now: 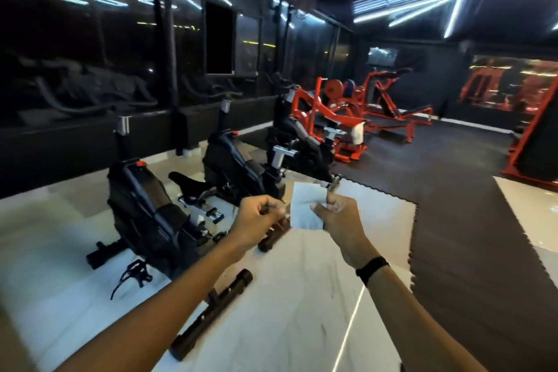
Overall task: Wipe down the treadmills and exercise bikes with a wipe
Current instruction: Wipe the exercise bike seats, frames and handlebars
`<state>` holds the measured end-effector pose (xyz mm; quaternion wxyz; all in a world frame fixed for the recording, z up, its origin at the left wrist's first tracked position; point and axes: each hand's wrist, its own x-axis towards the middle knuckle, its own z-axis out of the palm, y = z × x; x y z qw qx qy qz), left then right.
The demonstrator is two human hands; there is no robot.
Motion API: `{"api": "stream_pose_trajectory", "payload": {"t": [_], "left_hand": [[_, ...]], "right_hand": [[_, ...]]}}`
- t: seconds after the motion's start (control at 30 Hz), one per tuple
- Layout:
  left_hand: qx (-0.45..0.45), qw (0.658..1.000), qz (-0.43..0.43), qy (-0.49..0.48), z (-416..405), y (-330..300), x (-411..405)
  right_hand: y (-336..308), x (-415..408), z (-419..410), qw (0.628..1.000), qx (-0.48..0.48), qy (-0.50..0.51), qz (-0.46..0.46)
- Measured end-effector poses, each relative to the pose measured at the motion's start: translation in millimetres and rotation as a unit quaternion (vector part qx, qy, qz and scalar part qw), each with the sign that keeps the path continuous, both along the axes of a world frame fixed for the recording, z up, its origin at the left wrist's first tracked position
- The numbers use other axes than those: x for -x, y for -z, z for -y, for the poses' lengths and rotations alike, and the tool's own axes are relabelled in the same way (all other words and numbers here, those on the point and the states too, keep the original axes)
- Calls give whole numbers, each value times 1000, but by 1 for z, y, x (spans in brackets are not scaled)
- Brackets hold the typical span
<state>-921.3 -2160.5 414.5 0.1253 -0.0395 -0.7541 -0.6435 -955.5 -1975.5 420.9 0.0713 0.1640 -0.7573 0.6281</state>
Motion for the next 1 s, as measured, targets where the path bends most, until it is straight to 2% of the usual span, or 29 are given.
{"api": "stream_pose_trajectory", "payload": {"t": [0.2, 0.37, 0.47, 0.63, 0.77, 1.0], "left_hand": [[-27, 993, 10, -117, 32, 17, 26], [-15, 982, 7, -190, 74, 27, 67], [-42, 975, 21, -219, 105, 42, 104], [-85, 967, 35, -240, 153, 48, 169], [-79, 960, 42, -265, 194, 50, 208], [-96, 943, 103, -301, 247, 88, 260]], "right_hand": [[13, 47, 52, 992, 20, -126, 17], [32, 100, 106, 981, -9, -194, 16], [38, 142, 134, 975, -25, -220, 6], [36, 225, 187, 970, -43, -234, 39], [41, 274, 235, 971, -35, -231, 56], [88, 336, 294, 963, -38, -237, 125]]}}
